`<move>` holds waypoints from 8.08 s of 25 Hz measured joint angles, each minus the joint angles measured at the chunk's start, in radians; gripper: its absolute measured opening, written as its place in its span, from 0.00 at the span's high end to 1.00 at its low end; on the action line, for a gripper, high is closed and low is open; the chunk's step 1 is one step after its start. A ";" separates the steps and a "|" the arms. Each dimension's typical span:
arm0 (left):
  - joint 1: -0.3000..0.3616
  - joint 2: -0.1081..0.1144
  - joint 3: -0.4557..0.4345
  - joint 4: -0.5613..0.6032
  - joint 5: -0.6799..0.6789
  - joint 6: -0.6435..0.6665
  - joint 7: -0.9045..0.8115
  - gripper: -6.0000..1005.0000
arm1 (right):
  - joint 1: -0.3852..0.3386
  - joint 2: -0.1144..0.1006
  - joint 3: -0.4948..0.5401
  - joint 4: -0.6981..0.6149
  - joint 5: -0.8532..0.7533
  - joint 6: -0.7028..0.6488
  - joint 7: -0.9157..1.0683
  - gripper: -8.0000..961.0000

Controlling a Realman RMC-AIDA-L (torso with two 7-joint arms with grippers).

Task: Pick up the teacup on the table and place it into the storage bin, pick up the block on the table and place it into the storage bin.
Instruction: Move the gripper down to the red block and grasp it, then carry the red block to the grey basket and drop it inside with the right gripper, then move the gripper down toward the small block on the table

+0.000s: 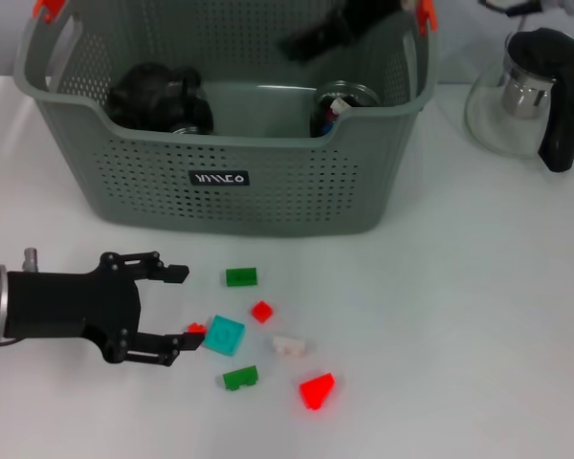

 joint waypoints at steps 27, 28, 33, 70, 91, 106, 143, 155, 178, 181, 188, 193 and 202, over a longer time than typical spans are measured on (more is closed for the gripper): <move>-0.011 0.006 0.000 0.001 0.000 -0.003 0.019 0.16 | -0.064 0.011 -0.407 0.070 0.071 -0.330 0.456 0.04; -0.011 0.006 0.000 0.001 0.000 -0.003 0.019 0.16 | -0.064 0.011 -0.407 0.070 0.071 -0.330 0.456 0.04; -0.011 0.006 0.000 0.001 0.002 -0.003 0.023 0.16 | -0.046 0.012 -0.467 0.146 0.072 -0.277 0.503 0.04; 0.003 0.003 -0.029 -0.028 -0.005 -0.011 0.025 0.16 | -0.075 0.018 -0.783 0.280 0.091 0.065 0.045 0.11; 0.002 0.003 -0.029 -0.028 -0.006 -0.011 0.024 0.16 | -0.070 0.022 -0.855 0.310 0.097 0.122 0.057 0.24; 0.002 0.003 -0.029 -0.028 -0.006 -0.012 0.025 0.16 | -0.068 0.023 -0.871 0.311 0.097 0.146 0.066 0.43; -0.008 0.011 -0.048 -0.046 0.000 -0.023 0.030 0.16 | -0.117 0.004 -0.476 -0.003 0.033 -0.244 0.080 0.68; -0.008 0.012 -0.051 -0.046 0.000 -0.021 0.032 0.16 | 0.005 0.001 -0.069 -0.249 0.083 -0.301 0.079 0.68; -0.011 0.012 -0.051 -0.044 -0.006 -0.014 0.032 0.16 | 0.176 0.000 -0.044 0.472 -0.316 0.398 0.023 0.68; -0.011 0.012 -0.051 -0.044 -0.006 -0.014 0.032 0.16 | 0.181 0.002 -0.065 0.488 -0.314 0.405 0.022 0.68; -0.010 0.012 -0.051 -0.046 -0.006 -0.014 0.032 0.16 | 0.183 0.004 -0.084 0.483 -0.321 0.402 0.049 0.58; -0.005 0.012 -0.051 -0.046 -0.005 -0.014 0.032 0.16 | 0.173 0.003 -0.086 0.441 -0.321 0.397 0.054 0.44; -0.002 0.011 -0.052 -0.045 -0.001 -0.013 0.031 0.16 | 0.005 0.001 -0.088 0.038 -0.089 0.186 -0.002 0.13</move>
